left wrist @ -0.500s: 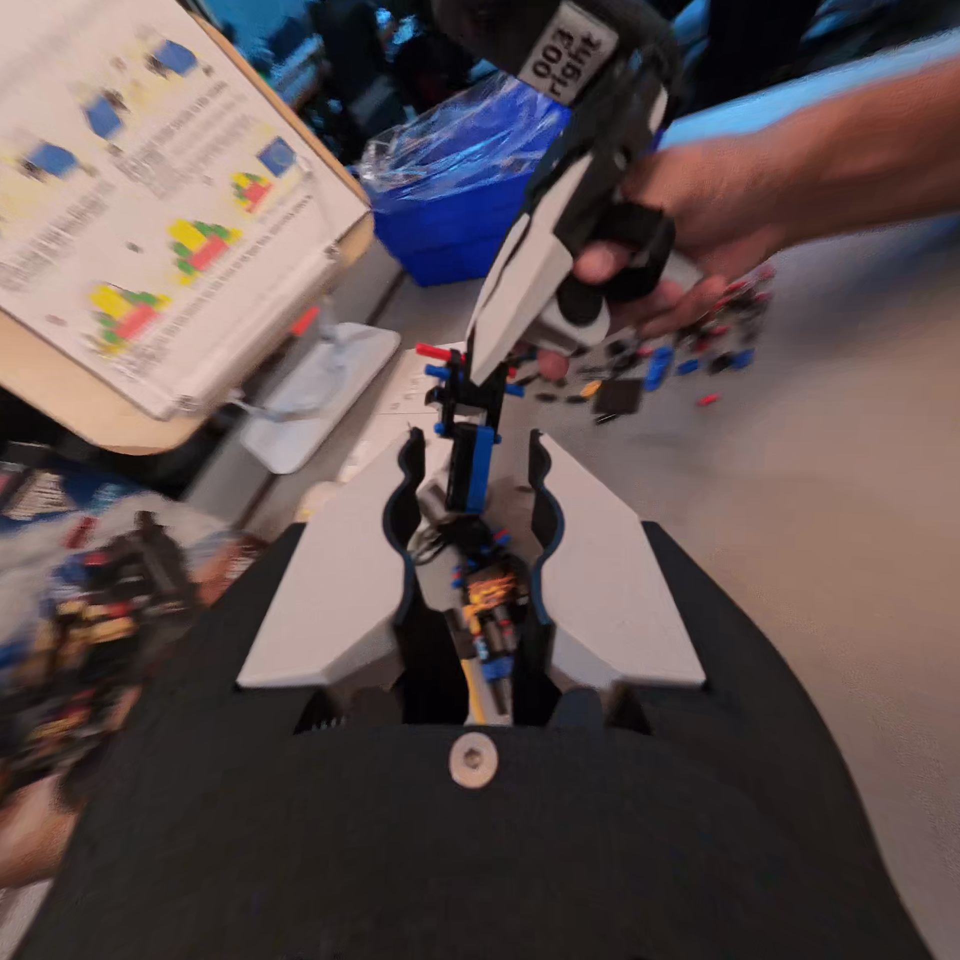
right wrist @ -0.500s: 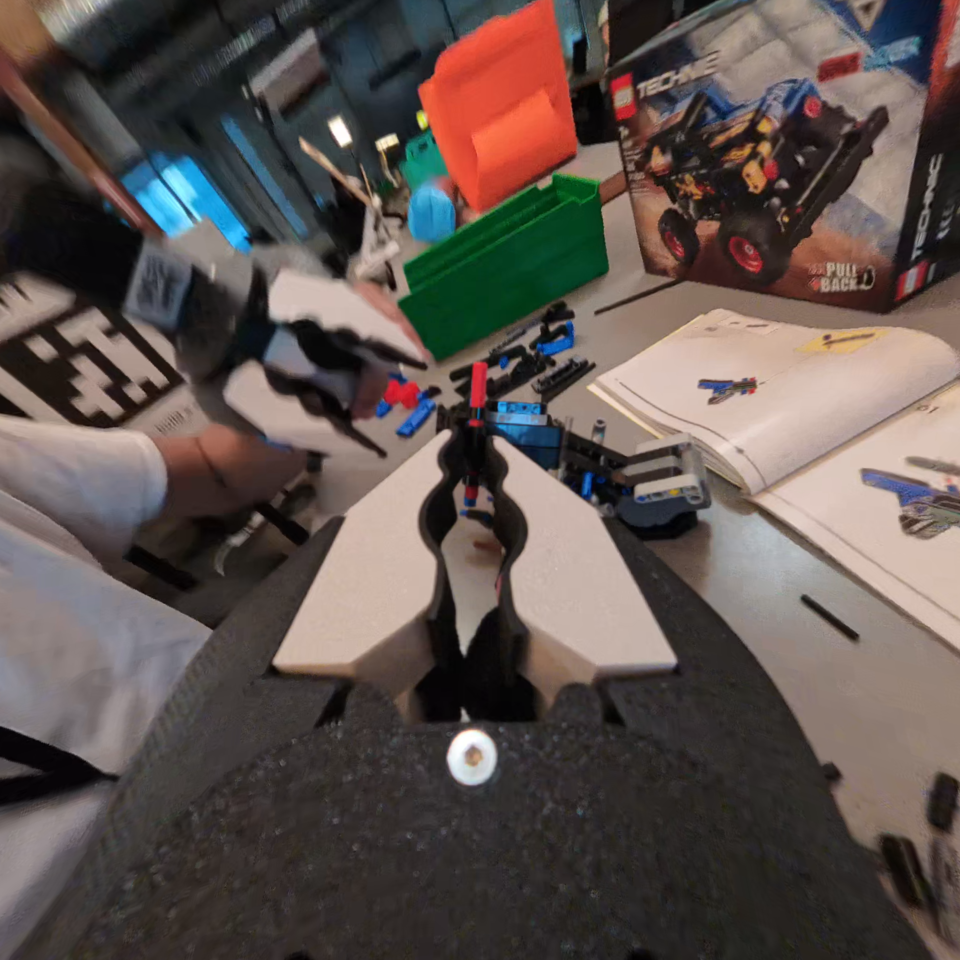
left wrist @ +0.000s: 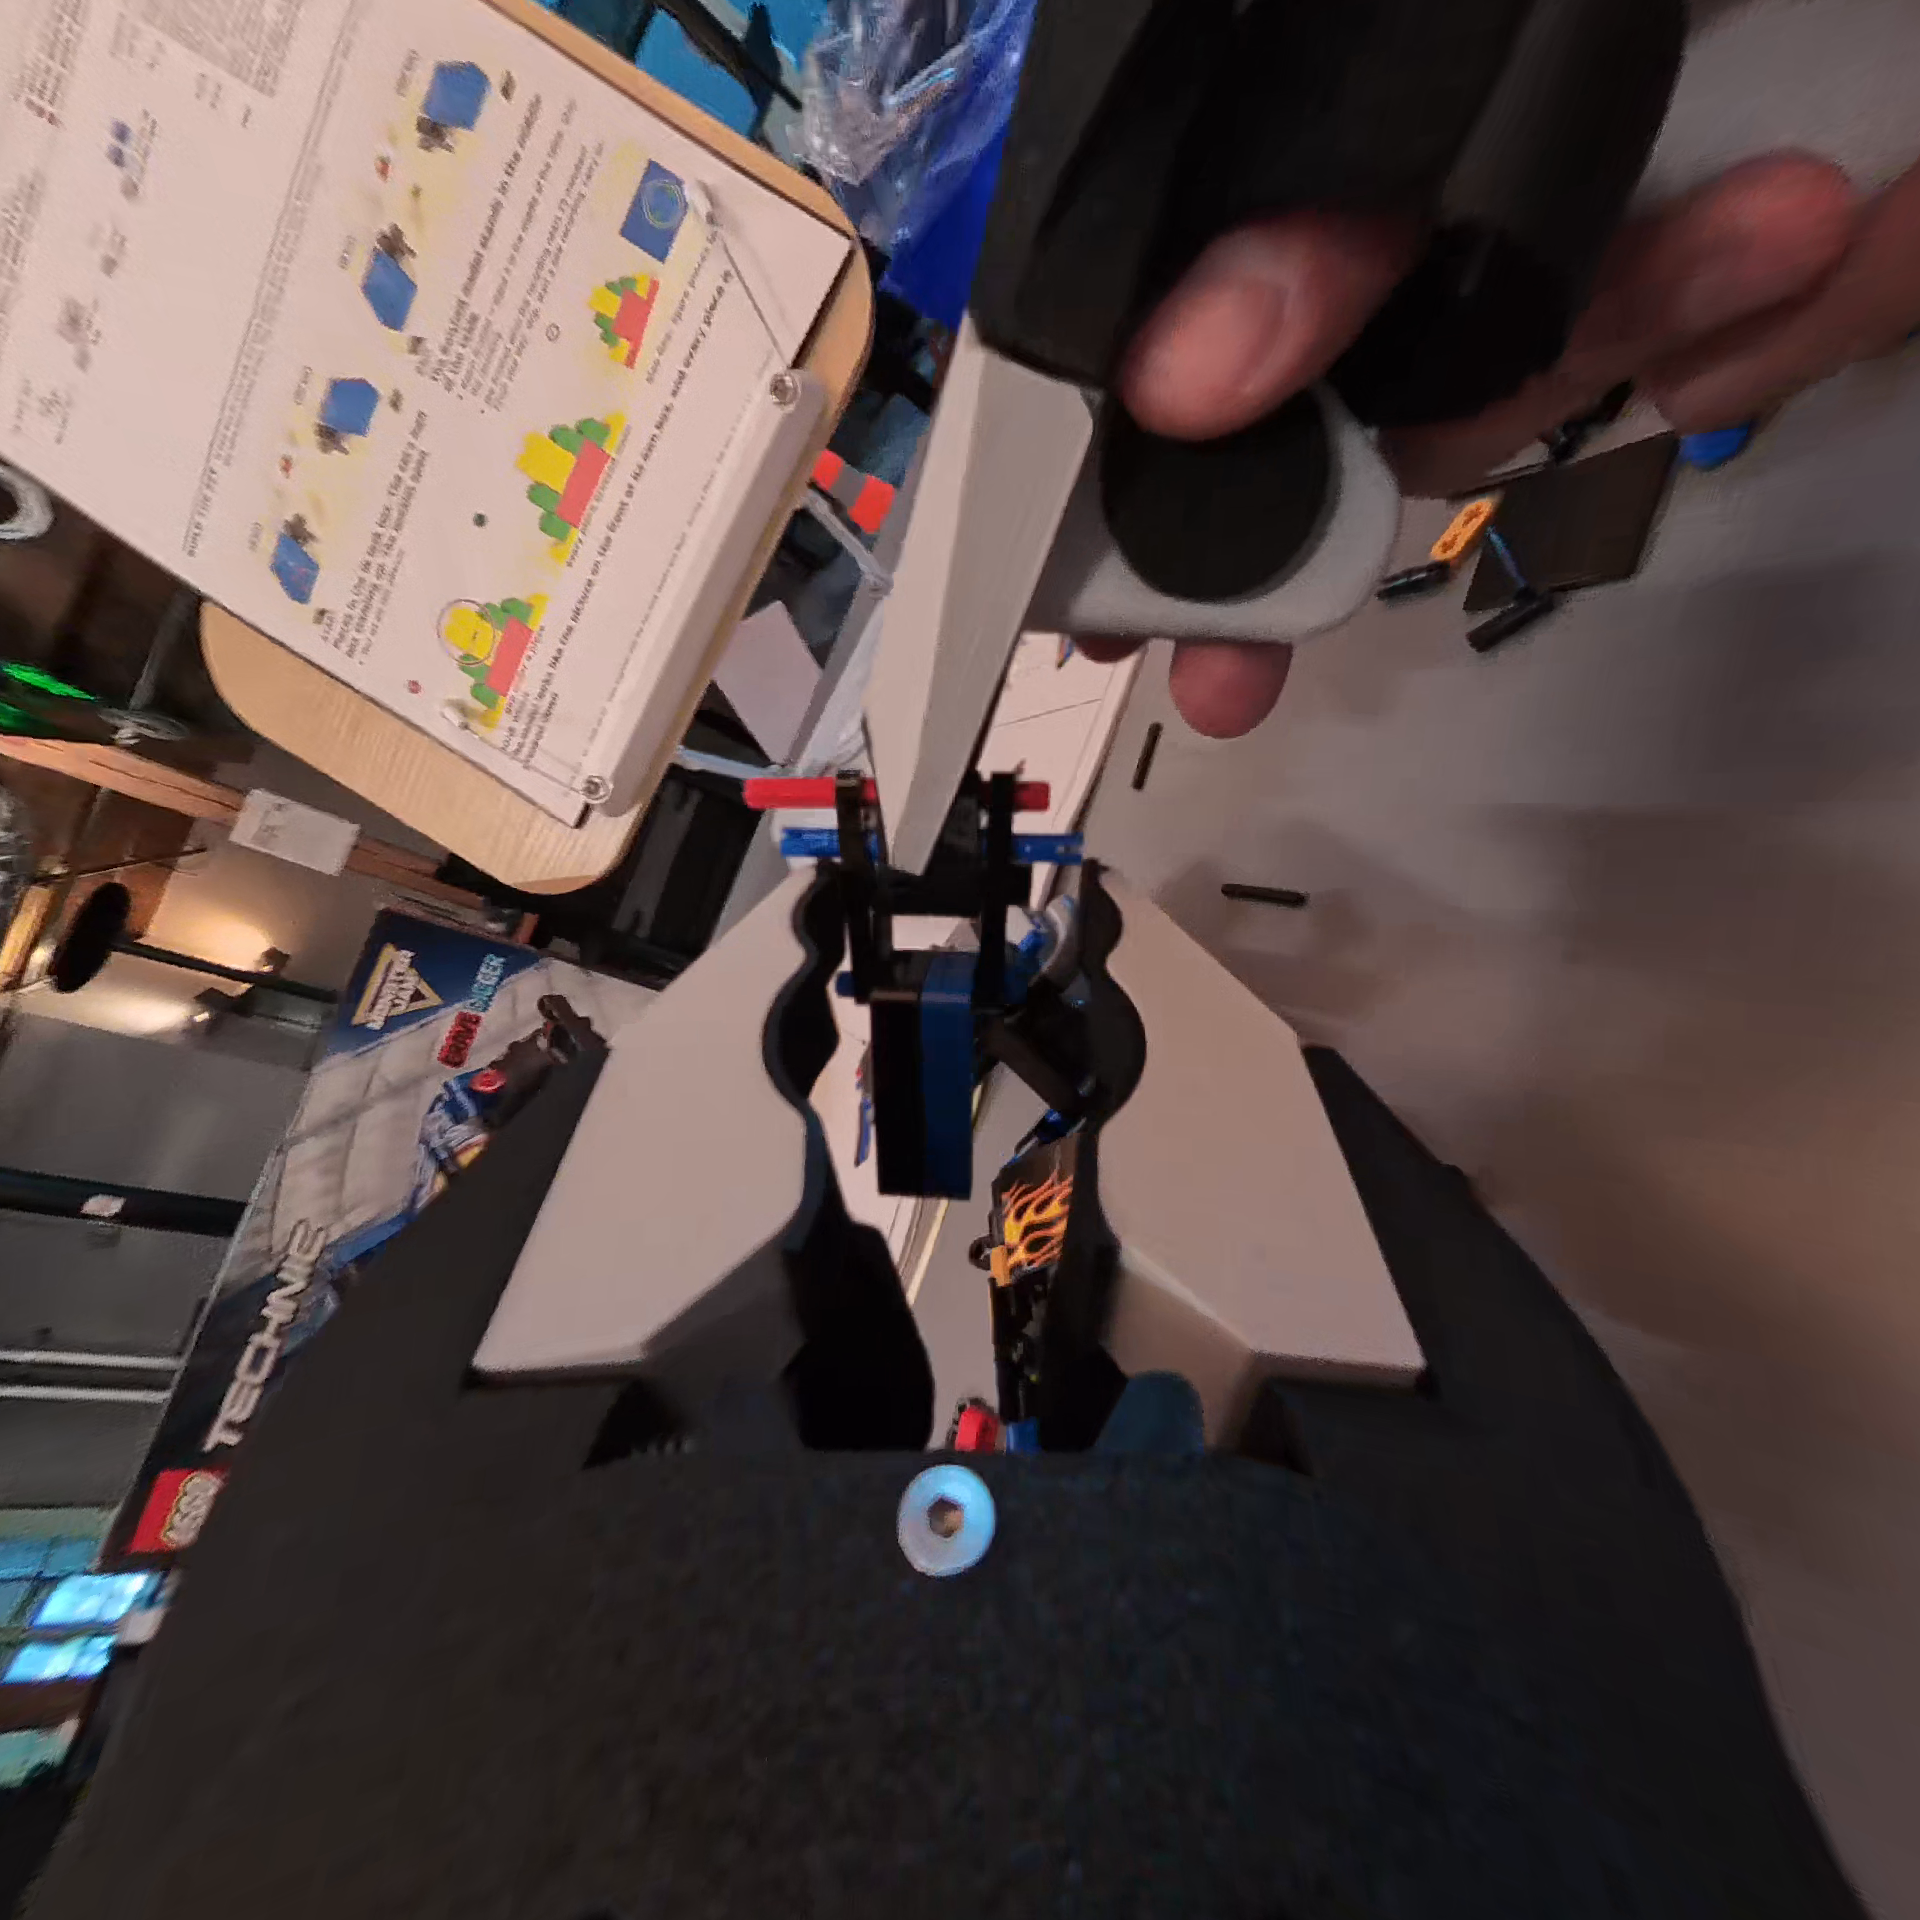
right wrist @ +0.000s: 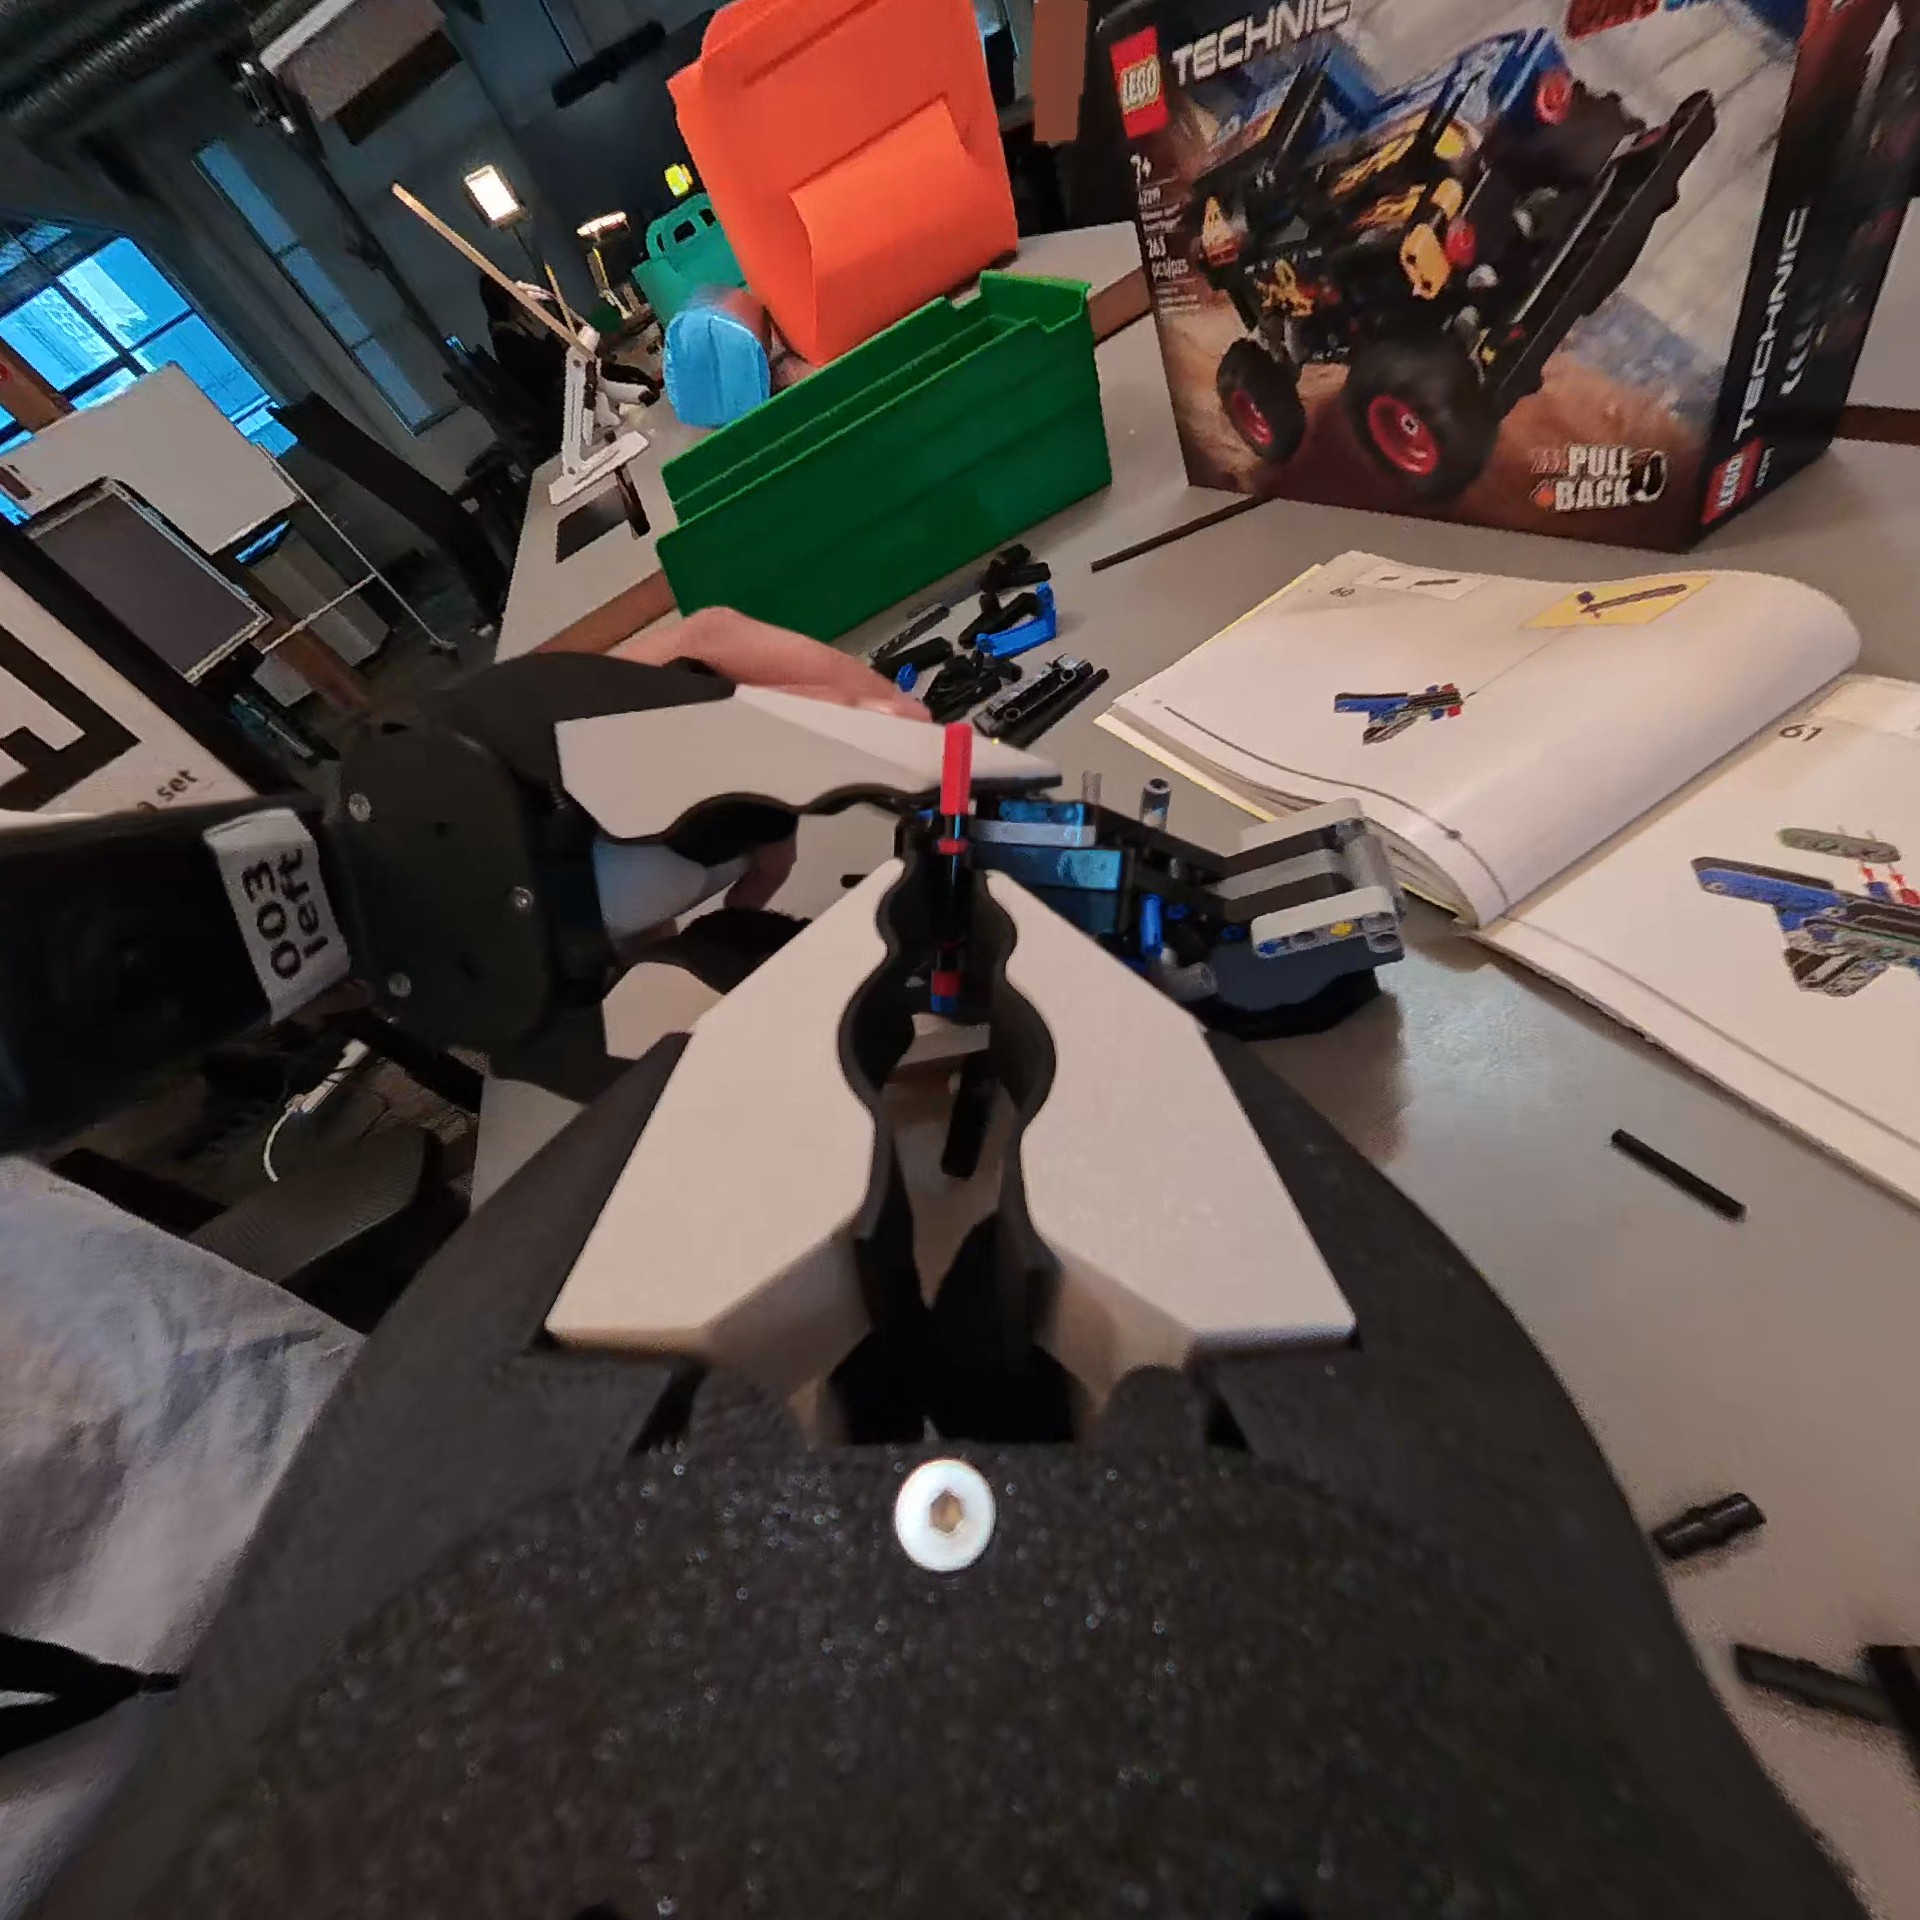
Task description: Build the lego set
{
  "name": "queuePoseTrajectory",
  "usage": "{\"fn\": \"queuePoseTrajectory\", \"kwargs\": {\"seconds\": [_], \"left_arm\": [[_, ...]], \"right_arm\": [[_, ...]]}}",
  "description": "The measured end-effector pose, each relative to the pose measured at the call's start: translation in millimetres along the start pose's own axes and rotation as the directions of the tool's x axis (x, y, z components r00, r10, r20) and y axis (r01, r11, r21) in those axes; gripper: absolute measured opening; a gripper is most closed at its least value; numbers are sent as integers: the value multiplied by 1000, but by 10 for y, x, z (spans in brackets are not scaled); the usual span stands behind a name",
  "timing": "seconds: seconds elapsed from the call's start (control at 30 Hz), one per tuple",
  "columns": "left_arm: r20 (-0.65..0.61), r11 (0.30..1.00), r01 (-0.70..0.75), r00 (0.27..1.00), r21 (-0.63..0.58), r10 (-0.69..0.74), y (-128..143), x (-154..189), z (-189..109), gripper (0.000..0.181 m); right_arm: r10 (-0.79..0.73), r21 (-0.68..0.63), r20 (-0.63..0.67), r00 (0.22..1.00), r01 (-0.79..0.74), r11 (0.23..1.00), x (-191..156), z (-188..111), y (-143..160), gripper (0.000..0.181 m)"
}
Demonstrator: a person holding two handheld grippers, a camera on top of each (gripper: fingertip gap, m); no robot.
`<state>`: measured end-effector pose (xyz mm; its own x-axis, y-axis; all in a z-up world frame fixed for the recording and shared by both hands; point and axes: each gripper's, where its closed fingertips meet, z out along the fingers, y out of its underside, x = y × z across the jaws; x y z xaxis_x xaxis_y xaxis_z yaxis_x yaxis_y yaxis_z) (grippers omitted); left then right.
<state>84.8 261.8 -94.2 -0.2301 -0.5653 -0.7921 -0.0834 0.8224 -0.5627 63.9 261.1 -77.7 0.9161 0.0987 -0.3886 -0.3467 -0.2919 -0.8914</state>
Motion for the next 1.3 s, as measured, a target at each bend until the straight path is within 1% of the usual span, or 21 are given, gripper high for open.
{"fn": "queuePoseTrajectory", "kwargs": {"seconds": [0.03, 0.1, 0.17, 0.23, 0.33, 0.47, 0.53, 0.6, 0.73, 0.93, 1.07, 1.3], "left_arm": [[36, 1000, -3, 999, 2, 3, 4, -28, -3, 37], [81, 1000, 16, 997, 11, -17, 17, -57, -20, 44], [90, 999, 19, 996, 29, -22, 0, -22, -53, 39], [121, 999, -18, 993, 45, 13, -26, -13, -77, 34], [168, 997, -34, 986, 65, 23, -87, -63, -114, 36], [177, 996, -71, 982, 49, 61, -98, -59, -115, 34], [214, 992, -116, 972, 55, 102, -123, -82, -146, 34], [242, 991, -128, 964, 43, 113, -127, -109, -158, 34], [297, 987, -146, 947, 62, 121, -178, -175, -198, 35], [322, 980, -191, 933, 63, 161, -210, -181, -226, 32], [330, 976, -203, 929, 72, 169, -222, -185, -237, 31], [375, 965, -246, 906, 90, 196, -275, -206, -258, 29]], "right_arm": [[-4, 4, -8, 1000, 4, 1000, 2, 4, 9, 6], [21, -5, -13, 1000, -22, 1000, 22, 11, 48, 6], [79, 10, 20, 997, -79, 997, -1, -5, 45, 6], [96, 17, 38, 995, -97, 995, -19, -26, 39, 6], [104, 41, 41, 994, -106, 994, -36, -48, -9, 6], [103, 36, 43, 994, -105, 994, -41, -59, -16, 6], [93, 40, 62, 994, -95, 995, -71, -71, -30, 6], [60, 44, 44, 997, -62, 997, -87, -68, -44, 6], [-16, 80, 4, 1000, 16, 997, -127, -88, -116, 6], [-71, 82, -24, 997, 73, 994, -150, -113, -126, 6], [-231, 82, -72, 970, 236, 968, -149, -115, -124, 6], [-222, 98, -84, 971, 230, 968, -123, -136, -175, 6]]}}
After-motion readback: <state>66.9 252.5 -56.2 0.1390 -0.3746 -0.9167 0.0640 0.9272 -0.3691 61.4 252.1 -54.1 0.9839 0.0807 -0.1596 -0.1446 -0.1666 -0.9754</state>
